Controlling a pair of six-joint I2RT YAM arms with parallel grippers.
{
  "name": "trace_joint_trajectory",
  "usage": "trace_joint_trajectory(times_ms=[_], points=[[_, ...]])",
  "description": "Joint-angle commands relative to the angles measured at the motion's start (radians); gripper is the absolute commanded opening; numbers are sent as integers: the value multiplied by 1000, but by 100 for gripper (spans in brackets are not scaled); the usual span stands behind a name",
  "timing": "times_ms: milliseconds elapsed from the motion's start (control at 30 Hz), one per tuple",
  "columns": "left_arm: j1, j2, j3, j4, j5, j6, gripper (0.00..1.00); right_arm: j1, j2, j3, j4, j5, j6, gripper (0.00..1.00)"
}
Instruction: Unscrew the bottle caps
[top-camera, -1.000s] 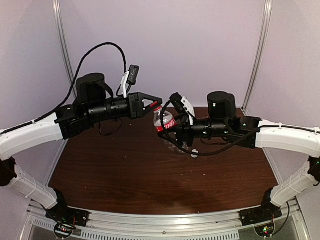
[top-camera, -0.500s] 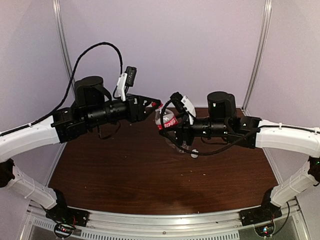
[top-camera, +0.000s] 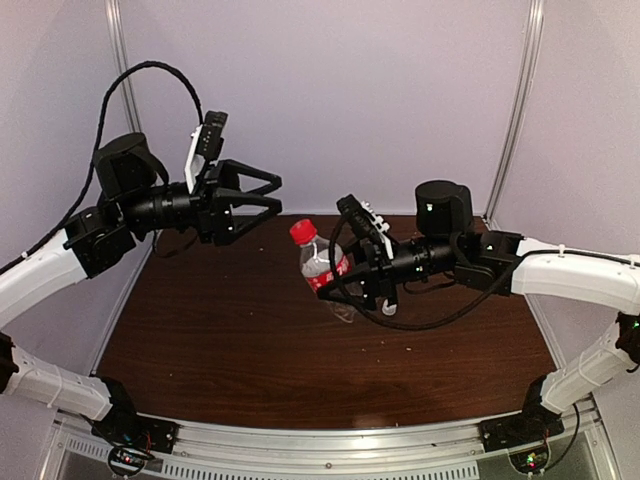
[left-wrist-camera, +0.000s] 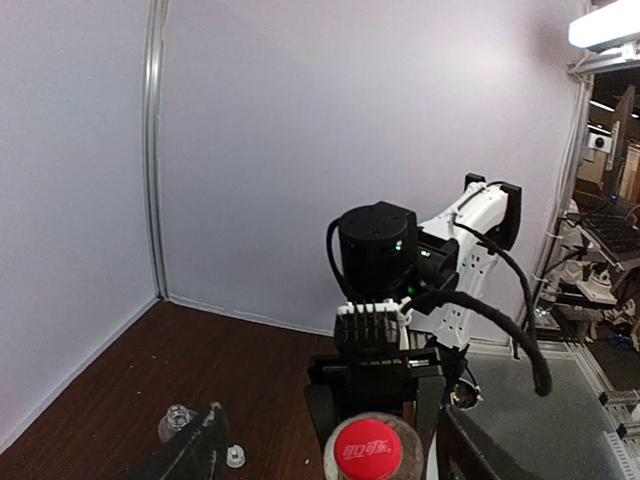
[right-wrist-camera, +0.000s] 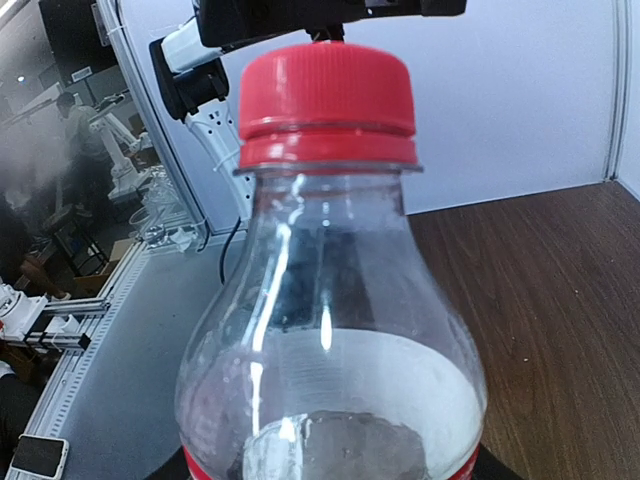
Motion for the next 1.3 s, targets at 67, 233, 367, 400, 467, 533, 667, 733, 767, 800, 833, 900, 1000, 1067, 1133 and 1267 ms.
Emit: trace_joint_trajectory(times_ms=[67, 233, 367, 400, 467, 533, 667, 733, 767, 800, 833, 900, 1000, 1067, 1133, 1267], points=[[3, 51, 12, 81, 267, 11, 72, 0, 13, 58, 68, -166, 55, 36], [2, 102, 20, 130, 328, -36, 71, 0, 30, 65, 86, -191, 71, 36], [-1, 126, 17, 181, 359, -76, 65, 0, 37, 66, 92, -193, 76, 36], [-1, 131, 15, 189, 363, -82, 62, 0, 39, 64, 94, -191, 78, 36], [-2, 138, 15, 193, 369, -86, 56, 0, 41, 63, 98, -193, 80, 36], [-2, 143, 13, 192, 376, -87, 52, 0, 40, 60, 103, -191, 83, 36], [-5, 149, 4, 193, 381, -93, 45, 0, 40, 58, 108, -187, 85, 36], [-7, 152, 1, 198, 382, -98, 43, 0, 41, 58, 109, -183, 85, 36], [-8, 152, 1, 199, 383, -101, 42, -1, 40, 58, 110, -183, 85, 36], [-10, 154, 1, 200, 383, -102, 41, 0, 40, 58, 110, -180, 85, 36], [-10, 157, 1, 201, 383, -103, 41, 0, 40, 59, 108, -179, 86, 36], [-15, 158, 2, 203, 383, -107, 41, 0, 40, 59, 107, -175, 85, 36], [-19, 162, 4, 206, 383, -111, 39, -1, 39, 59, 104, -168, 84, 35], [-19, 163, 4, 209, 383, -115, 35, -1, 37, 58, 99, -164, 81, 35], [-22, 166, 5, 209, 383, -117, 31, 0, 34, 58, 91, -155, 77, 35], [-27, 170, 6, 201, 371, -121, 22, 0, 24, 59, 74, -101, 70, 35]])
